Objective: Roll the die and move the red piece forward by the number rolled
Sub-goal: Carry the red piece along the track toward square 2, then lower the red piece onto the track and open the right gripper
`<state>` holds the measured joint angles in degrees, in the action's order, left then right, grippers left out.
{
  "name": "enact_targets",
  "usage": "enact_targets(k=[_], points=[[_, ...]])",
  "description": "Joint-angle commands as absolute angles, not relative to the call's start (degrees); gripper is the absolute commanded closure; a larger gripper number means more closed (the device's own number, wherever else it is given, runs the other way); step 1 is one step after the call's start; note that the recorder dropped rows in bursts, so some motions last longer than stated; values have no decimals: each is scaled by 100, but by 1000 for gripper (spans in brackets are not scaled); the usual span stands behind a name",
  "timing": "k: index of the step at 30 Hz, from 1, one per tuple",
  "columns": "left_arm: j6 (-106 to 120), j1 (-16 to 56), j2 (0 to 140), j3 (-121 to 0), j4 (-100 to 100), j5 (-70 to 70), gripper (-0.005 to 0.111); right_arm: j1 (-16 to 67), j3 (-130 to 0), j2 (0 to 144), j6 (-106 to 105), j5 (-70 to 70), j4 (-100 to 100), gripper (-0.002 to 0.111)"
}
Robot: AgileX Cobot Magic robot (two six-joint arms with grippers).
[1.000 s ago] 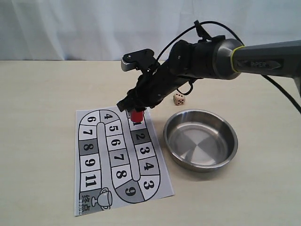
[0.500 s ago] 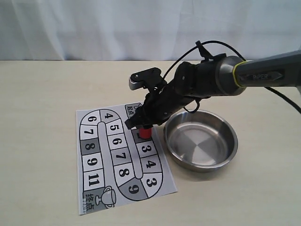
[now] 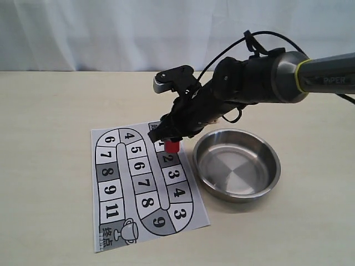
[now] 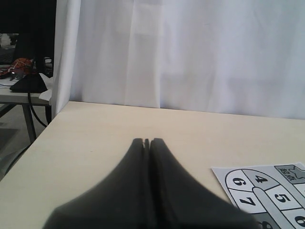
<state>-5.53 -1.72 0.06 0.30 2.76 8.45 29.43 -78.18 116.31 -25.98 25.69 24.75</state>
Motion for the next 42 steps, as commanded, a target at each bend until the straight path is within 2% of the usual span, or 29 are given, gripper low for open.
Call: enact_targets(k=[1,8,24,31,34,42], points=[[-576,-136,0,0,254,815,107,3037,-7425,11538,-2741,2379,2441,104],[-576,-136,0,0,254,815,107,3533,-6887,11498,-2981,1392,2347,104],[-576,-136,0,0,254,815,107,3521,-6795,11438,-2936,1595,2196,104],[-576,-136,0,0,254,815,107,3521,-6528,11586,-2618,1015,1903,103],[-576,-136,0,0,254,815,107,3521,-6528,11586,-2615,1055,1903,94],[-576,-136,0,0,254,815,107,3521,-6538,11575,-2527,1067,1923,57]])
